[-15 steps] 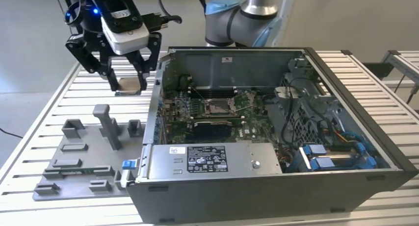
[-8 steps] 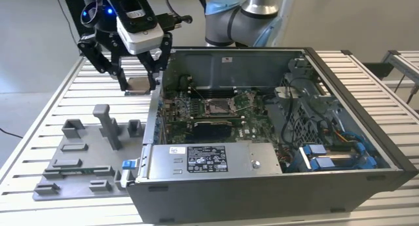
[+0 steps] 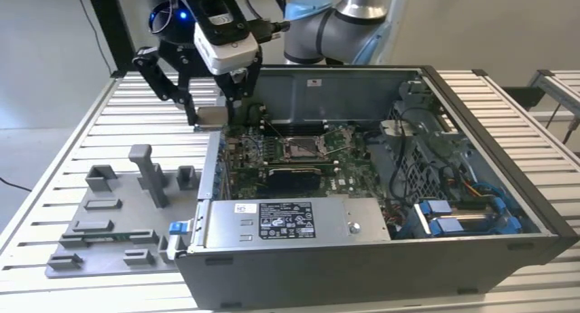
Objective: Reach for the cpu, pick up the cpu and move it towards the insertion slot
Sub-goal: 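Pick up the cpu and move it towards the insertion slot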
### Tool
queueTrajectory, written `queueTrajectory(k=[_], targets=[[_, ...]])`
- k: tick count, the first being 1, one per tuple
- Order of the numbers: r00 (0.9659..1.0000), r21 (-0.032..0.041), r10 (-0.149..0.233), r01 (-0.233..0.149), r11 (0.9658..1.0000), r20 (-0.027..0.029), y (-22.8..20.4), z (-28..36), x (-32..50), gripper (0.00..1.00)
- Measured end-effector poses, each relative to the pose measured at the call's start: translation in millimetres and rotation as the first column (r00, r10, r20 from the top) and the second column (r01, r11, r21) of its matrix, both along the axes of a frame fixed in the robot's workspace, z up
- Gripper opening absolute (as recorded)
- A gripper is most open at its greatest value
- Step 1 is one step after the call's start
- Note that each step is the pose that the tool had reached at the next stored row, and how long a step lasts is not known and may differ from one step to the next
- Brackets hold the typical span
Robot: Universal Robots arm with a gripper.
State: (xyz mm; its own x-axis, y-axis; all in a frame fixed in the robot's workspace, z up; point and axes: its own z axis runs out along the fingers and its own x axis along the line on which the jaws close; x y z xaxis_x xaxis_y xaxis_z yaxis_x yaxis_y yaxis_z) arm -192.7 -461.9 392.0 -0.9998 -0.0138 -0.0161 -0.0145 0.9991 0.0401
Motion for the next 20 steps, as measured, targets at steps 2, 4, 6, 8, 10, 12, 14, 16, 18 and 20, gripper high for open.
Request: queueTrajectory(k=[2,4,6,8,10,12,14,16,18,20], targets=[[1.0000,0.0001,0.000,0.000,1.0000,0.0000,0.0,0.0,6.1,0.00],[1.0000,0.0001,0.000,0.000,1.0000,0.0000,0.0,0.0,11.6,0.00],[1.0000,0.0000,0.000,0.000,1.0000,0.0000,0.0,0.0,17.6,0.00],[1.0000,0.0001,0.000,0.000,1.0000,0.0001,0.0,0.0,24.4,0.00],[1.0000,0.0000,0.000,0.000,1.0000,0.0000,0.0,0.0,30.8,0.00],[1.0000,0.0001,0.000,0.000,1.0000,0.0000,0.0,0.0,37.5,0.00],[1.0000,0.0001,0.000,0.000,1.0000,0.0001,0.0,0.0,44.0,0.00],[1.0000,0.0000,0.000,0.000,1.0000,0.0001,0.0,0.0,51.0,0.00],[1.0000,0.0001,0.000,0.000,1.0000,0.0001,0.0,0.0,58.1,0.00],[1.0000,0.0001,0.000,0.000,1.0000,0.0001,0.0,0.0,65.5,0.00]])
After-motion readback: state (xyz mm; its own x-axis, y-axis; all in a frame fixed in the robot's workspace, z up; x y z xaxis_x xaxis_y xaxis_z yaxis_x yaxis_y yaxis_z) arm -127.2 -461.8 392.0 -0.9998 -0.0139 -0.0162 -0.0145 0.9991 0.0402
